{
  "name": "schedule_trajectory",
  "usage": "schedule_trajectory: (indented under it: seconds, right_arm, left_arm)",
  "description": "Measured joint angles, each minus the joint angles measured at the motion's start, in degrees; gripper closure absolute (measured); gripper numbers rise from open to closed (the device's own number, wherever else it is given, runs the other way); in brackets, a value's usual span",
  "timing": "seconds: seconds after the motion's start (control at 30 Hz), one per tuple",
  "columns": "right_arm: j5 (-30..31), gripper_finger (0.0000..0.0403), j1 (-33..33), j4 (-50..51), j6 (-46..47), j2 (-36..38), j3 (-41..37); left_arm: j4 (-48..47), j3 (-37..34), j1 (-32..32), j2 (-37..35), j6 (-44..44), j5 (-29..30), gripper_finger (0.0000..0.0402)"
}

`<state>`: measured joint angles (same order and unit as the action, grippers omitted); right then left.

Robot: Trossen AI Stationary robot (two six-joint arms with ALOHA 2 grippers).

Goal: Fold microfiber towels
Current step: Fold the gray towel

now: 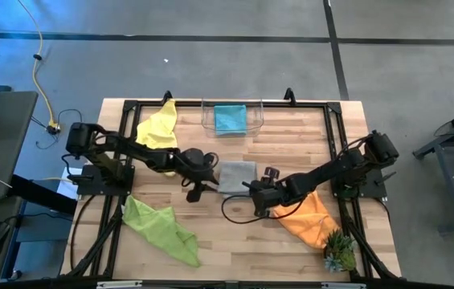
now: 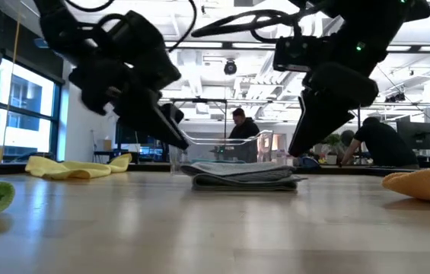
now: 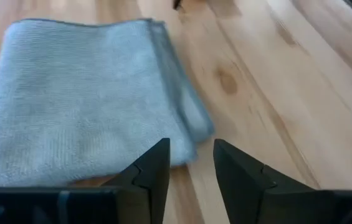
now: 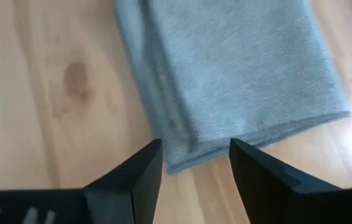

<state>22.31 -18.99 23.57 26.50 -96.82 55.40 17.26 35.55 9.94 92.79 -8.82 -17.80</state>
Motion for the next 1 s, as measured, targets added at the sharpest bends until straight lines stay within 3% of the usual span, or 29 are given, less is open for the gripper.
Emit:
schedule_trajectory:
  seconds: [0.2, 0.4, 0.53, 0.77, 1.0]
  right_arm:
    - [-4.8, 0.0229, 0.2, -3.1, -4.6, 0.0, -0.7]
    - [-11.7, 0.0259, 2.8, -22.4, -7.4, 1.5, -9.1]
    - [-12.2, 0.0275, 3.7, -30.4, -7.4, 3.8, -12.4]
    - [-9.2, 0.0278, 3.6, -30.1, -9.0, 6.3, -12.2]
    - [-7.9, 0.0278, 3.6, -29.0, -9.8, 6.3, -12.3]
  left_arm:
    - [0.6, -2.5, -2.4, -1.5, -7.4, 4.2, 0.0299]
    - [0.6, -2.7, -6.9, -1.6, -12.3, 9.8, 0.0288]
    - [1.1, -2.5, -9.9, -1.7, -15.0, 15.4, 0.0266]
    - [0.8, -2.6, -13.3, -1.1, -17.9, 21.0, 0.0227]
    - [5.8, -2.4, -14.0, 1.6, -21.9, 28.0, 0.0224]
